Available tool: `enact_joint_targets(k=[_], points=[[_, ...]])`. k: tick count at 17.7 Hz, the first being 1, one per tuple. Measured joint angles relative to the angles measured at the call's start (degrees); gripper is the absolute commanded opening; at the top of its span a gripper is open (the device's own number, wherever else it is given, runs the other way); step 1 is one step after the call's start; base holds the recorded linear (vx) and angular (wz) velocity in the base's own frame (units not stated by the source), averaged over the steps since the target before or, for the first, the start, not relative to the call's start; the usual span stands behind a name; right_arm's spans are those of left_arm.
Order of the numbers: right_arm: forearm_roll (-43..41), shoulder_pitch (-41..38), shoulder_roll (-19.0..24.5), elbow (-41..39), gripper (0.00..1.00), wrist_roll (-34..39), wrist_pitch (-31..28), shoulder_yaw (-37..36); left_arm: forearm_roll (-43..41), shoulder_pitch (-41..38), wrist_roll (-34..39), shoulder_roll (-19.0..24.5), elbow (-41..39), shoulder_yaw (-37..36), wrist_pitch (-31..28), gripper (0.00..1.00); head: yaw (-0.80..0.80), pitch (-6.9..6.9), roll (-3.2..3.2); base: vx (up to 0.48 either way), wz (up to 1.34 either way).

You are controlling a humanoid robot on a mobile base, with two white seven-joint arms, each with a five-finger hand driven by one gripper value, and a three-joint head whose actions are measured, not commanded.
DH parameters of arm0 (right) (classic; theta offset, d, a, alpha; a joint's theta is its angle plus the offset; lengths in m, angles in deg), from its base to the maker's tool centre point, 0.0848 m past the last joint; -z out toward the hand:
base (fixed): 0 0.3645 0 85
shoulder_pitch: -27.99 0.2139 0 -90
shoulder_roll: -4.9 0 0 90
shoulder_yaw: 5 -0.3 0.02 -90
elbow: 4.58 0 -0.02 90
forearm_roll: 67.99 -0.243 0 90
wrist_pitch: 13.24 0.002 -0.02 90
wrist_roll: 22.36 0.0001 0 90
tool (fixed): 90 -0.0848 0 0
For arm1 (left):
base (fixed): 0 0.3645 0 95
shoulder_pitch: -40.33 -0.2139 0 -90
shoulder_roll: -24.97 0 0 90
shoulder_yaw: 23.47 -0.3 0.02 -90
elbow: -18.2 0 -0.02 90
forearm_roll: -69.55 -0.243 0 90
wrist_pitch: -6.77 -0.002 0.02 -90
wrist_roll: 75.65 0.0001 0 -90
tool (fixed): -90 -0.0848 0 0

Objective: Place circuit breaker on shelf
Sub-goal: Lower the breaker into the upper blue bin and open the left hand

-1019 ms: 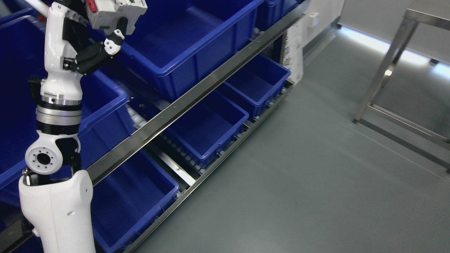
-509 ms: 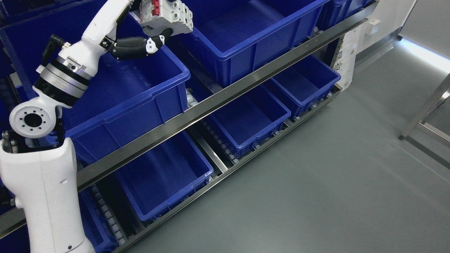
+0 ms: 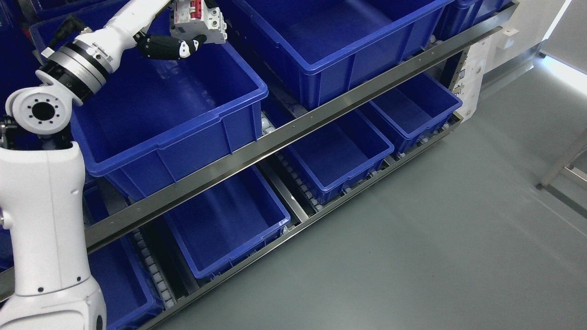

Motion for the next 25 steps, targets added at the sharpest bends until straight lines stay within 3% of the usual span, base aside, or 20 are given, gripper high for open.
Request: enact_joint_targets(k=[5,9,15,22,24,25], points=[[0.0,0.0,0.0,0.0,1.0,0.0,-0.28,0.0,-4.62,9.68,7.46,0.11,18.39,-4.25,1.92,0.08,0.0,0.0,0.0,-0.037,0.19],[0.0,0.0,0.0,0.0,1.0,0.0,-0.1,0.0,-5.75,13.81,15.02,-1.59,30.28,-6.39,-0.6,0.08,0.0,-0.01,0.0,-0.05,0.27],[0.0,0.0,0.0,0.0,1.0,0.0,0.05,0.0,-6.43,17.15,22.49,-7.05,42.55,-8.77,-4.27,0.09,0.0,-0.01,0.0,-0.033,0.19],[0.0,0.0,0.0,0.0,1.0,0.0,0.06,0.0,-6.59,20.16,23.24,-11.34,51.57,-12.26,-5.15,0.15,0.0,-0.01,0.0,-0.004,0.01],[0.0,0.0,0.0,0.0,1.0,0.0,0.07,0.0,-6.59,20.51,23.27,-12.08,53.29,-13.06,-5.18,0.25,0.0,-0.01,0.0,0.0,0.0],[0.0,0.0,0.0,0.0,1.0,0.0,0.07,0.0,-6.59,20.62,23.28,-12.38,54.0,-13.39,-5.18,0.36,0.0,-0.01,0.0,0.0,0.0]])
